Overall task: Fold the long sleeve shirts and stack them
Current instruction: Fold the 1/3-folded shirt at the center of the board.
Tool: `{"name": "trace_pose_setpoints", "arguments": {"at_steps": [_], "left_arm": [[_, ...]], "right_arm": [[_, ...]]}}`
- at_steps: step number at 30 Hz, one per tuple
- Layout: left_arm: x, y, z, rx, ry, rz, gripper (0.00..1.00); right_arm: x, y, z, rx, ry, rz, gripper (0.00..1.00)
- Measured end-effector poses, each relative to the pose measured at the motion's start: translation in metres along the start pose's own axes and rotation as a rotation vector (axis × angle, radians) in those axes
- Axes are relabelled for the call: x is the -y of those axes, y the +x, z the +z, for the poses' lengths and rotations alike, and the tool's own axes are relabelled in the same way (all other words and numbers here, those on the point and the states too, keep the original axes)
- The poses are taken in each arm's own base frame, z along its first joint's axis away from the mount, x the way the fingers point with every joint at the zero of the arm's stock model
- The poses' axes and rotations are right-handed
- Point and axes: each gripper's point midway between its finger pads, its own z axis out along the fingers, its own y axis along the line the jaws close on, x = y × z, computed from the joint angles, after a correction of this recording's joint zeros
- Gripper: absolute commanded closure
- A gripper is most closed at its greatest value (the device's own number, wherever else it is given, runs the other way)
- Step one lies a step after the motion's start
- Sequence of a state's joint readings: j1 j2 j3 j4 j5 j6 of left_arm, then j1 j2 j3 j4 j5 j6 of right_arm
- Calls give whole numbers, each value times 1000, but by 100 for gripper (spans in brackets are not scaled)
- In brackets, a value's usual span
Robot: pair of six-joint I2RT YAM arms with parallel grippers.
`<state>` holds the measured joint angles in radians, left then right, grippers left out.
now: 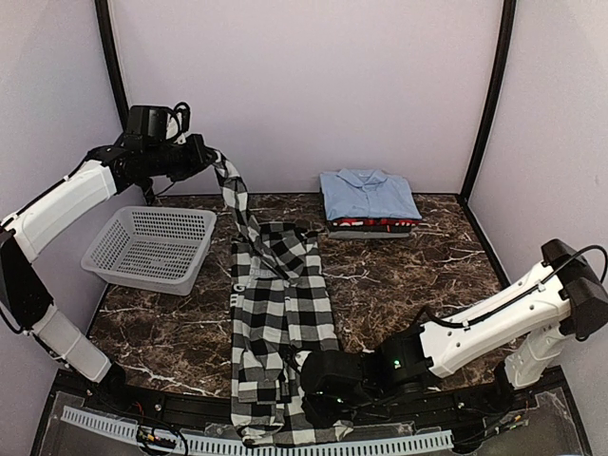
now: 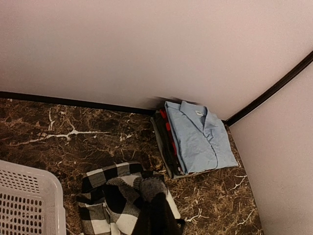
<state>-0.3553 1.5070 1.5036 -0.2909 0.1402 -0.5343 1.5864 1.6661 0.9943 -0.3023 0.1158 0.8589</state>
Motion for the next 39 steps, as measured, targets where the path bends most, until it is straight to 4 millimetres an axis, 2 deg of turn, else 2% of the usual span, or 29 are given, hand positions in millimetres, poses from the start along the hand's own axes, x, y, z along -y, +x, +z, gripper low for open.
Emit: {"name": "trace_pose_setpoints", "arguments": {"at_steps": [2, 4, 5, 10, 12, 14, 16, 19, 26, 34, 39], "left_arm": [[-14, 14, 4, -29, -44, -6, 100], [-24, 26, 8, -54, -75, -11, 100], [-33, 37, 10, -75, -100, -14, 100], [-45, 51, 13, -105, -138, -18, 100], [-48, 52, 13, -105, -148, -18, 100], [-49, 53, 13, -105, -150, -18, 100], [-49, 52, 13, -104, -152, -18, 100], [-49, 52, 13, -104, -152, -18, 100], [-49, 52, 13, -104, -151, -19, 100], [-49, 52, 13, -104, -151, -19, 100], [-49, 52, 13, -104, -152, -20, 100]], "right_arm": [[1, 1, 0, -4, 0, -7, 62], [2, -2, -5, 5, 2, -11, 56], [3, -4, -11, 17, 4, -10, 55], [17, -14, -53, 113, 13, 31, 57], [32, -9, -67, 141, 28, 65, 58], [44, 0, -70, 137, 50, 79, 60], [59, 14, -67, 116, 97, 86, 62], [69, 31, -61, 81, 147, 76, 66], [82, 42, -45, 53, 228, 59, 71], [81, 44, -37, 52, 240, 44, 72], [76, 49, -32, 45, 230, 31, 81]]}}
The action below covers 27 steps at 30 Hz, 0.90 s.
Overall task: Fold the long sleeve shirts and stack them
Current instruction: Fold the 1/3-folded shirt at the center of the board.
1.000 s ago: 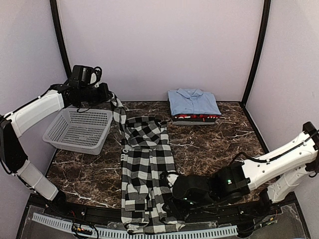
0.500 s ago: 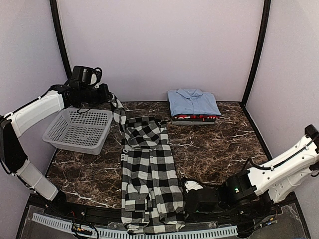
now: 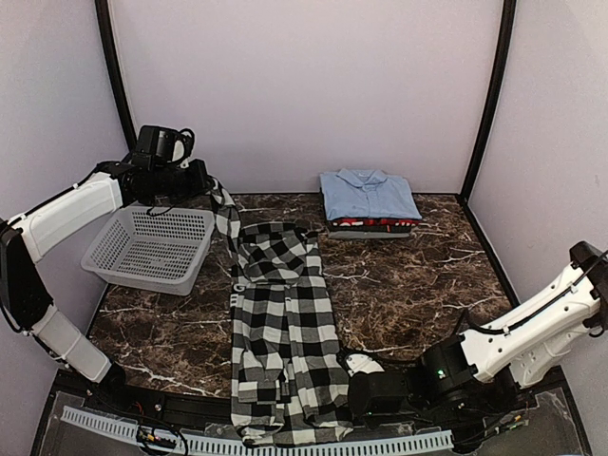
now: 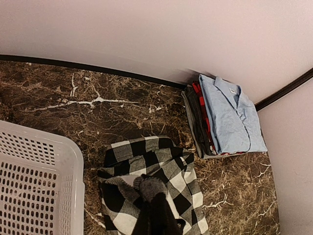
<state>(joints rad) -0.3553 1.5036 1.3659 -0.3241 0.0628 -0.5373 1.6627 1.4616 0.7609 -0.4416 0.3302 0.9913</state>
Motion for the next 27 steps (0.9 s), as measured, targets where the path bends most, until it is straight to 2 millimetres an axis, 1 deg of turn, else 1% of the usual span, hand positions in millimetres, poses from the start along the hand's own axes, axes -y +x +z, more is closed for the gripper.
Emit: {"name": "trace_pose_setpoints", "arguments": {"at_steps": [2, 4, 5, 10, 13, 16, 19, 21, 22, 24, 27], "left_arm": [[0, 0, 0, 0, 0, -2, 100], [0, 0, 0, 0, 0, -2, 100], [0, 0, 0, 0, 0, -2, 100], [0, 0, 0, -1, 0, -2, 100], [0, 0, 0, 0, -1, -2, 100], [-1, 1, 0, -2, -4, -2, 100], [-2, 1, 1, -6, -11, -3, 100], [-3, 2, 2, -10, -17, -3, 100], [-4, 2, 2, -11, -18, -3, 100], [-4, 3, 3, -13, -21, -3, 100], [-5, 4, 4, -18, -24, -3, 100]], "right_arm": [[0, 2, 2, -6, 4, -6, 88], [0, 3, 2, -8, 7, -4, 99], [0, 3, 2, -8, 7, -7, 100], [0, 5, 1, -11, 12, -2, 100], [-9, 10, -3, -22, 5, -23, 100], [-20, 22, -4, -47, -17, -41, 100], [-23, 36, 1, -82, -13, -50, 100], [-22, 43, 6, -101, 2, -53, 100], [-22, 43, 6, -102, 2, -50, 97], [-22, 43, 6, -102, 3, -42, 85], [-20, 44, 6, -103, 10, -35, 77]]}}
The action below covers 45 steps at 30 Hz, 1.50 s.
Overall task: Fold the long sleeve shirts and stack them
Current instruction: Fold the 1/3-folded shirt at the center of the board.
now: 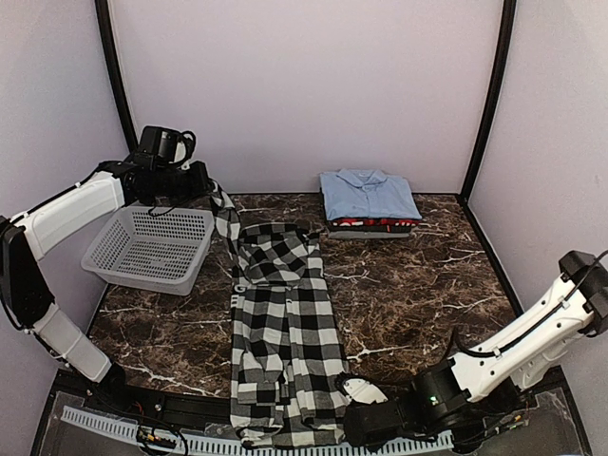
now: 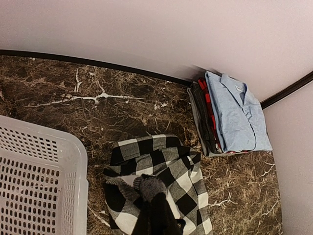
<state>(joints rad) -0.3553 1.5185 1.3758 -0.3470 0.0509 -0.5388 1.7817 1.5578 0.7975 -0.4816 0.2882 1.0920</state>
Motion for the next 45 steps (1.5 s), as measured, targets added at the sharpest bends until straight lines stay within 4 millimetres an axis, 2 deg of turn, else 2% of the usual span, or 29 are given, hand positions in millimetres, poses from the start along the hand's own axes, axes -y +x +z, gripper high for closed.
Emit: {"name": "trace_pose_setpoints", "arguments": {"at_steps": [4, 6, 10, 13, 15, 16, 19, 21, 25, 29, 34, 39, 42, 44, 45], "left_arm": [[-1, 1, 1, -5, -2, 0, 100], [-1, 1, 1, -7, -2, 0, 100], [2, 0, 0, -5, 7, 1, 100], [3, -1, -1, -6, 12, 2, 100], [4, 0, -1, -8, 15, 5, 100], [4, 0, -1, -9, 17, 5, 100], [4, 0, -1, -11, 19, 6, 100], [5, 1, -1, -14, 24, 8, 100], [7, 2, -1, -21, 33, 9, 100], [7, 4, -1, -32, 39, 10, 100], [14, 9, -2, -60, 77, 13, 100], [37, 14, -18, -91, 188, 50, 100], [59, 22, -34, -111, 275, 96, 100], [74, 36, -45, -136, 326, 135, 100], [82, 49, -52, -164, 355, 158, 100]], "right_arm": [[8, 1, -9, -8, 25, -13, 74], [5, -5, -18, 4, 15, -19, 74], [-23, -34, -44, 74, -55, -37, 75], [-37, -56, -56, 125, -95, -22, 76], [-33, -71, -54, 147, -95, 12, 76], [-17, -92, -44, 172, -59, 63, 76], [-11, -102, -36, 185, -44, 85, 75], [-11, -109, -19, 189, -32, 92, 73], [-9, -103, 16, 142, 4, 74, 62], [-17, -90, 39, 90, 11, 35, 61], [-32, -92, 37, 94, -41, 36, 60], [-30, -93, 33, 98, -35, 41, 49], [-27, -101, 16, 126, -31, 36, 43], [-27, -114, -1, 163, -36, 48, 40], [-28, -122, -10, 190, -43, 56, 40]]}}
